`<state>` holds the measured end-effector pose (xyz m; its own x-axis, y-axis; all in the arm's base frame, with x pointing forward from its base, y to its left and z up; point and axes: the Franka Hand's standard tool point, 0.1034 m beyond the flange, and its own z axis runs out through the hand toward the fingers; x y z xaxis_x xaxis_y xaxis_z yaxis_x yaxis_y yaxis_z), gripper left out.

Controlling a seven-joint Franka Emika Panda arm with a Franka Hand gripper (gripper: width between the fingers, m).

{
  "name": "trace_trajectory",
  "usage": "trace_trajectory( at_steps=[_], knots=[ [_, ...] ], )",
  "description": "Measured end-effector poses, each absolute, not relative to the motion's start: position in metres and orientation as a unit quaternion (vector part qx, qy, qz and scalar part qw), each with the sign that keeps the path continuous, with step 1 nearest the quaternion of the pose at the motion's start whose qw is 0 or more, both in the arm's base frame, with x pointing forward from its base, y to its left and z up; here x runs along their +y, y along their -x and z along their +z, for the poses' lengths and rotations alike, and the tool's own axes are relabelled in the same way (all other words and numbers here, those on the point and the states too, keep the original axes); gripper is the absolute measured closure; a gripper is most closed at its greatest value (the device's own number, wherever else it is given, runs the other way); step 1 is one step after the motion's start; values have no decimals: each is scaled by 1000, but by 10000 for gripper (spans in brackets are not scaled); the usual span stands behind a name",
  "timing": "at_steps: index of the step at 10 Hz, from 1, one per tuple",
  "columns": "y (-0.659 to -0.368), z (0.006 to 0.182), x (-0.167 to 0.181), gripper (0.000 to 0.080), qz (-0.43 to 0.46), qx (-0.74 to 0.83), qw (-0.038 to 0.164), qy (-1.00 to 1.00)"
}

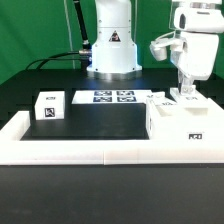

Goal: Assemble cabinet

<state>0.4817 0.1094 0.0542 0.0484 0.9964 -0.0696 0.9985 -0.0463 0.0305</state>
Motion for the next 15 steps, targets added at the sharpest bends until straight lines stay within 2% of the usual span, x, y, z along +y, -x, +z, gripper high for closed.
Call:
trace_trajectory(
  at_steps=[3, 10, 15],
  knots=[
    [-483, 53, 111, 729, -12, 687, 35, -726],
    [-540, 56, 106, 729, -13, 698, 44, -715],
    [-539, 57, 105, 729, -13, 703, 45, -710]
  ],
)
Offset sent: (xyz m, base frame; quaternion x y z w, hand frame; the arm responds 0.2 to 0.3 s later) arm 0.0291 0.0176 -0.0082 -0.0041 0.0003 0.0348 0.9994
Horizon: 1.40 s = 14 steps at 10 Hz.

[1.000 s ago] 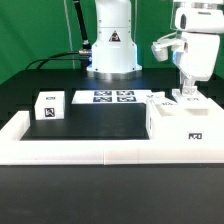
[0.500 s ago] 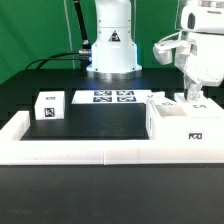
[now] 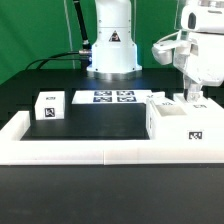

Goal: Assemble cabinet

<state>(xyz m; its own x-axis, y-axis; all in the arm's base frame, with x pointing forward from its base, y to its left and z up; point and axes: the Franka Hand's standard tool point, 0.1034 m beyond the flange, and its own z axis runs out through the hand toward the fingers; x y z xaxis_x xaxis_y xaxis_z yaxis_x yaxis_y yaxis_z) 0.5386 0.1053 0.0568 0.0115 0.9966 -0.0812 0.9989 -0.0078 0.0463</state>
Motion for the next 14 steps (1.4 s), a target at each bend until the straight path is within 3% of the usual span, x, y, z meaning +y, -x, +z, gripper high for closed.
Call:
trace_trajectory(
  at_steps=[3, 9, 14],
  knots=[
    [-543, 57, 107, 729, -21, 681, 45, -731],
    [-582, 57, 105, 729, -21, 690, 51, -722],
    [-582, 56, 104, 728, -36, 694, 46, -717]
  ],
)
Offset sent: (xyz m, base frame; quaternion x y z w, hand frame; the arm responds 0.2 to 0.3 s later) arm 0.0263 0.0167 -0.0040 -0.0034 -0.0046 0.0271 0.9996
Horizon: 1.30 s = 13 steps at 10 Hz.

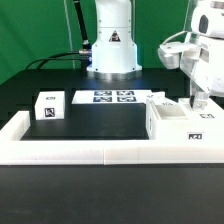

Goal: Assemble cabinet

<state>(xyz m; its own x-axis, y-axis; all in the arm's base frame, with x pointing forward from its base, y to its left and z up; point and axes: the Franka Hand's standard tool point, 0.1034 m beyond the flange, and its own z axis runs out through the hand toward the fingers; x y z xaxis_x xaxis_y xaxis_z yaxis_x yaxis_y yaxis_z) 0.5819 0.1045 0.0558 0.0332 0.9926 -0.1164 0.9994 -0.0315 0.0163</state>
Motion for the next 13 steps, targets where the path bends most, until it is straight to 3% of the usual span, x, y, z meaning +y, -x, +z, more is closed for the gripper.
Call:
trace_trajectory(
  at_steps=[2, 3, 4, 6, 7, 8, 10, 13],
  knots=[
    [-582, 58, 107, 720, -30, 694, 49, -718],
    [-582, 60, 108, 503, -22, 695, 51, -717],
    [-582, 62, 109, 503, -17, 696, 52, -716],
    [-569, 75, 113, 186, -1, 687, 61, -724],
    [-560, 80, 112, 186, -4, 690, 62, -721],
    [-551, 87, 110, 33, -5, 693, 64, -718],
    [-528, 95, 111, 3, -11, 706, 69, -705],
    [-483, 88, 114, 2, -33, 746, 63, -662]
  ],
)
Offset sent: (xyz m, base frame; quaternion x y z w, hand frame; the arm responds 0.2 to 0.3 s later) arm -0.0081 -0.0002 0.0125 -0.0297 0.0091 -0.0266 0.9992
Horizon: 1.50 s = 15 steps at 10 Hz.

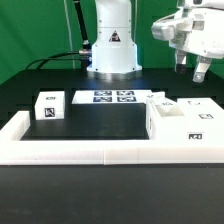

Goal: Assemble cabinet

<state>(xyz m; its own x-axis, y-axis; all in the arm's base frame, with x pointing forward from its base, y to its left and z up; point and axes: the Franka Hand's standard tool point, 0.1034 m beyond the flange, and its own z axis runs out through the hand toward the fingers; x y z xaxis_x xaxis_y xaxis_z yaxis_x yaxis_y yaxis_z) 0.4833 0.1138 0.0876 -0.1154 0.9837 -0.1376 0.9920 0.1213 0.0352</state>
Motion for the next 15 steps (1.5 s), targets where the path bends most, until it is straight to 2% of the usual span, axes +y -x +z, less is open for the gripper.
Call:
trace_trajectory(
  at_steps=[6, 11, 15],
  knots=[
    [-478, 81, 110, 2, -37, 777, 56, -626],
    [-418, 70, 75, 2, -13, 856, 41, -516],
    [-426, 69, 75, 2, -27, 843, 38, -536]
  ],
)
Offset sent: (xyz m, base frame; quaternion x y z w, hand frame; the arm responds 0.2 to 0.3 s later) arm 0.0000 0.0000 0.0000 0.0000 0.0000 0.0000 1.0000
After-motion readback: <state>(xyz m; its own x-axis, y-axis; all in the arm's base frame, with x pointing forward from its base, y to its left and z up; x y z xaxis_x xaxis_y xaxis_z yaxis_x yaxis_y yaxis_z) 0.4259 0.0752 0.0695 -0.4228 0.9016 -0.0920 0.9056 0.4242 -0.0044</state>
